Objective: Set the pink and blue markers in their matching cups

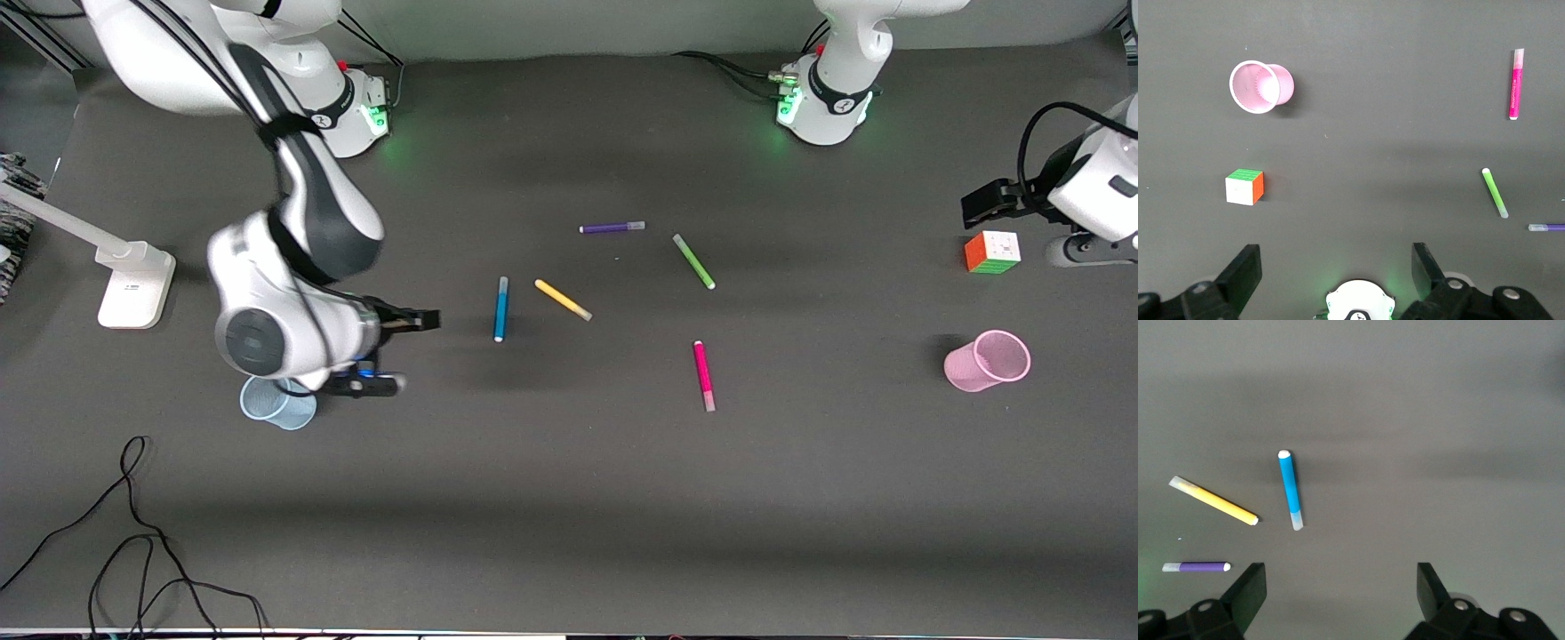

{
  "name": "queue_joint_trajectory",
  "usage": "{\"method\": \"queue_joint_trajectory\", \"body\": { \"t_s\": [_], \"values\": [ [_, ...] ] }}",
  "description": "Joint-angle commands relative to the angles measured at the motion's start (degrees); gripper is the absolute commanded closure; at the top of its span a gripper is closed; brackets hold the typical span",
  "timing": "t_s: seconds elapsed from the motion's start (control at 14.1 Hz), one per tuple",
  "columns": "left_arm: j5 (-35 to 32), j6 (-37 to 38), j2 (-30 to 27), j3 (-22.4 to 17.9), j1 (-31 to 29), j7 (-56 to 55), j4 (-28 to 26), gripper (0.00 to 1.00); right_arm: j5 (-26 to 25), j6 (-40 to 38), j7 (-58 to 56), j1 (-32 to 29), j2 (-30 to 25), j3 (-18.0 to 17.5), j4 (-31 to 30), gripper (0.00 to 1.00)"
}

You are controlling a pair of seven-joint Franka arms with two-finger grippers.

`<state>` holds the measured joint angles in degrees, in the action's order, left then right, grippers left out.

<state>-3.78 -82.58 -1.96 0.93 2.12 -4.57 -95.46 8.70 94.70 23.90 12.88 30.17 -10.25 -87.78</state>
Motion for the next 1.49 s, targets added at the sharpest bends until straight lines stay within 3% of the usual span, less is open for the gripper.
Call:
{"method": "queue_joint_trajectory", "body": {
  "t_s": [0.0,0.21,0.35,0.57,0.92,1.21,1.28,1.42],
  "values": [
    [0.27,0.4,0.9,0.22,0.51,-1.23,1.06,0.0,0.27,-0.4,5.71,2.49,4.36,-0.47,3.58,0.0],
    [0.35,0.4,0.9,0.3,0.78,-1.23,1.24,0.0,0.62,6.17,10.27,6.01,8.57,-0.47,2.88,0.01],
    [0.53,0.23,0.99,0.56,0.95,-1.23,1.33,0.0,1.23,14.06,14.21,8.46,10.17,-0.47,-0.71,0.02],
    [0.79,-3.46,4.75,2.49,1.31,-6.12,1.42,0.0,0.62,19.02,14.15,8.65,12.28,-0.47,-2.66,0.03],
    [1.58,-13.02,16.17,9.0,4.98,-17.9,1.42,0.0,0.62,20.86,14.24,8.65,12.81,-0.38,-3.89,0.27],
    [1.5,-23.31,24.62,9.0,9.65,-22.4,1.5,0.0,0.62,22.63,14.24,8.74,13.6,-0.47,-4.51,0.44],
    [1.5,-24.03,25.94,9.09,10.61,-23.46,1.5,0.0,0.62,22.72,14.24,8.74,13.6,-0.38,-4.95,0.51],
    [1.5,-25.86,29.27,9.09,13.68,-25.82,1.5,0.0,0.62,23.15,14.15,8.65,13.6,-0.38,-5.12,0.73]
  ]
}}
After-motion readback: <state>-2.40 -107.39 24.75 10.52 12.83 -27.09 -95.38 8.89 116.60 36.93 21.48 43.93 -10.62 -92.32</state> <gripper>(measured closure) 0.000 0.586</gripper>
